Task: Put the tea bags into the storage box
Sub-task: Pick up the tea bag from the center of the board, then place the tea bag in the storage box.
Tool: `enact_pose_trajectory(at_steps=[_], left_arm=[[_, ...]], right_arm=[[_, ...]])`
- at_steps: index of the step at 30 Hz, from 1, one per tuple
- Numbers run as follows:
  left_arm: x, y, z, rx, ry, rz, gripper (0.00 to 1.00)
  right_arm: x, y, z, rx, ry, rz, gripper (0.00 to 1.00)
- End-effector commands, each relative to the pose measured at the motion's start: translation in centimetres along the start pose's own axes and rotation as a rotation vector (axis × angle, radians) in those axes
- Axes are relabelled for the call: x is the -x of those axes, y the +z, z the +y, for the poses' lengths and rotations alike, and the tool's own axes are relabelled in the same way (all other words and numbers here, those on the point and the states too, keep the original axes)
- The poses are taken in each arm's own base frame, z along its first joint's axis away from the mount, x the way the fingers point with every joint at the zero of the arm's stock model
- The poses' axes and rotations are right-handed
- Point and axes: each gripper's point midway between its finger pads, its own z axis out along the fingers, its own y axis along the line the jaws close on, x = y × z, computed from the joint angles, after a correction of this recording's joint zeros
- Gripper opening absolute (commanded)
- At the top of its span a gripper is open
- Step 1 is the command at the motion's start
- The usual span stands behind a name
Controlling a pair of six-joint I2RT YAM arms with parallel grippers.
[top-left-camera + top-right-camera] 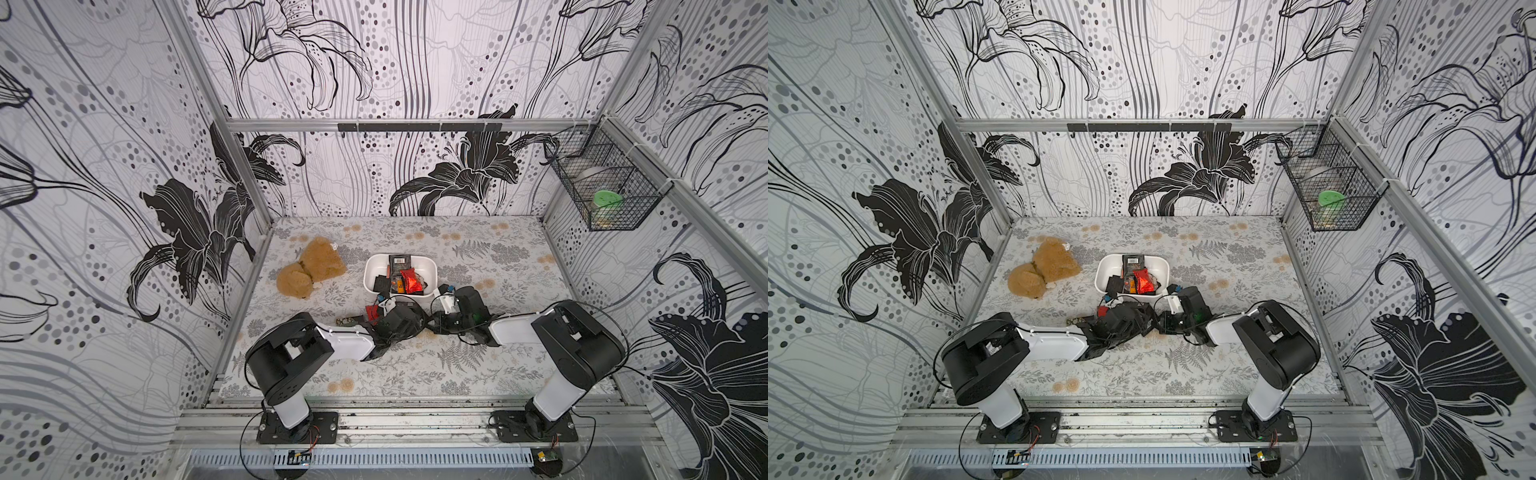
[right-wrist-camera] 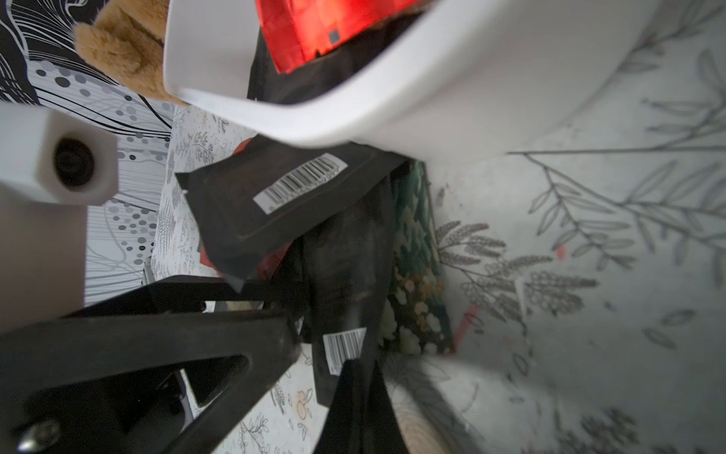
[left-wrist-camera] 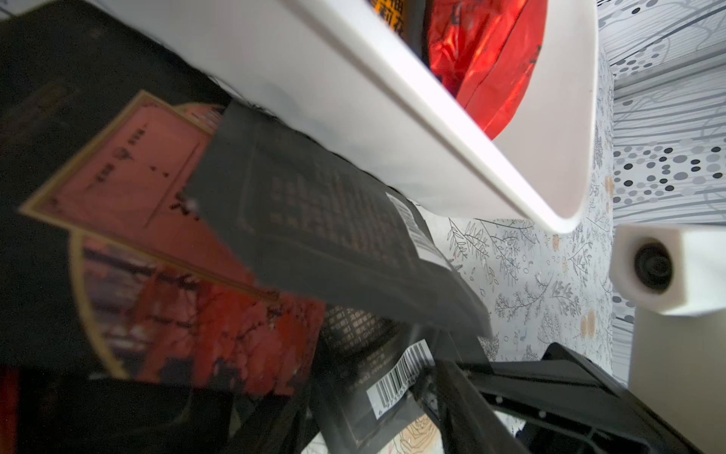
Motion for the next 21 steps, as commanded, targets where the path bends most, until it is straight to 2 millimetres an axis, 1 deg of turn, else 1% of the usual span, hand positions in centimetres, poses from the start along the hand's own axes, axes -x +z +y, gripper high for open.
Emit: enact_pose_trajectory(at_steps=[1, 3, 4, 6, 8, 10, 12, 16, 19, 21], left_arm=[[0.7, -1.5, -1.1, -0.029, 0.025, -0.020, 0.57], [1.2, -2.3, -1.5, -0.033, 0.054, -0.031, 0.60], [1.4, -2.9, -2.0, -0.044, 0.081, -0.039, 0.63], [2.0, -4.2, -2.5, -0.041, 0.121, -0.080, 0.70], [2.3, -5.3, -2.8, -0.056, 0.133, -0.104, 0.74], [2.8, -6.3, -2.8, -0.074, 0.125, -0.128, 0.78], [3.4, -7.2, -2.6, -0.085, 0.115, -0.154, 0.80], [4.4, -8.9, -1.7, -0.080, 0.092, -0.206, 0.85], [5.6, -10.1, 0.2, -0.021, 0.072, -0.277, 0.90], [6.3, -10.9, 1.8, 0.019, 0.046, -0.328, 0.94]], right_arm=[[0.0, -1.3, 0.2, -0.021, -0.021, -0.028, 0.00], [-0.2, -2.1, 0.3, -0.033, -0.023, -0.044, 0.00], [-0.5, -2.5, 0.0, -0.060, -0.018, -0.046, 0.00], [-1.3, -3.5, -1.2, -0.143, 0.001, -0.030, 0.00], [-2.2, -4.6, -2.2, -0.218, 0.023, -0.008, 0.00], [-2.7, -6.0, -2.4, -0.254, 0.035, -0.016, 0.00], [-2.5, -7.4, -1.9, -0.253, 0.032, -0.051, 0.00], [-0.6, -10.2, 0.3, -0.248, 0.011, -0.136, 0.00], [2.1, -12.0, 2.8, -0.215, -0.020, -0.223, 0.00], [4.1, -12.6, 4.6, -0.186, -0.043, -0.262, 0.00]])
